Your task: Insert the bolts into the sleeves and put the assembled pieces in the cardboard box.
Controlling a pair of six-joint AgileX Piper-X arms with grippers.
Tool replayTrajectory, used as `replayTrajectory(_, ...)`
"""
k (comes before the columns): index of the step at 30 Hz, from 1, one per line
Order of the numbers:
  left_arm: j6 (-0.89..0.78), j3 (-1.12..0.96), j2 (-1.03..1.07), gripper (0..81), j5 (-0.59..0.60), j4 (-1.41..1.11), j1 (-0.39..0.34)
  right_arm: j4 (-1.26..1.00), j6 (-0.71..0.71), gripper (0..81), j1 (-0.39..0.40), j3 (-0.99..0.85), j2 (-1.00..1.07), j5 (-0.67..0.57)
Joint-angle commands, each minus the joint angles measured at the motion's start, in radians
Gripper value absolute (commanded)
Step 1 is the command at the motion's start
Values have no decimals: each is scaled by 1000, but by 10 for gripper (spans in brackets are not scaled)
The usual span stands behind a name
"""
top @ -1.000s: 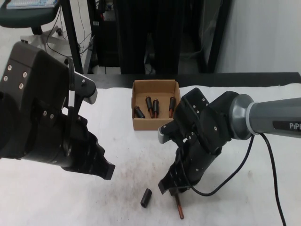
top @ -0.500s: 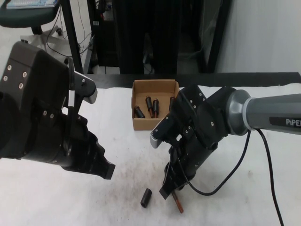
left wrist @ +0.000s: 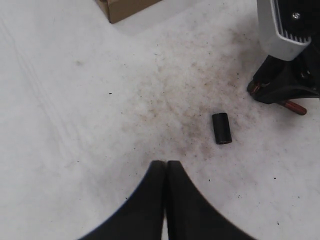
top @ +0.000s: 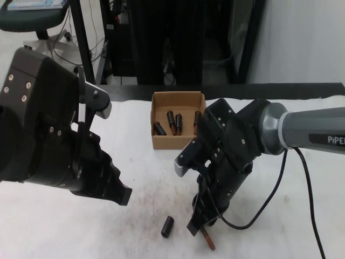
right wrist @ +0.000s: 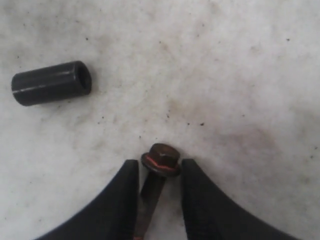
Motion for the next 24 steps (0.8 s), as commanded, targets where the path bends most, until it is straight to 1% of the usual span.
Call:
replayTrajectory(1,4,-4,-8,2,9,-6,-1,53,-9,270,-1,-11,-4,-11)
replayTrajectory(11,4,-4,-8,2,9,-6,-1,55,-9,270,-1,-11,-4,-11)
replayTrajectory(16,4,-4,-8,2,9,-6,-1,-2,-9,268,-1,-39,-6,-45)
replayTrajectory(17,4,-4,-8,2,9,-6,-1,-16,-9,256,-1,-49,-6,-43)
replayTrajectory(18,4,-4,-8,2,9,-6,-1,-34,-9,210,-1,-59,-6,-34)
replayTrajectory(20,4,-4,-8,2,9,-6,-1,-45,-9,43,-1,-85,-6,-30)
replayTrajectory(21,4,-4,-8,2,9,-6,-1,-48,-9,3,-1,-94,-6,-32)
replayTrajectory(24,4,-4,-8,2,9,-6,-1,-54,-9,8,-1,-119,-6,-32)
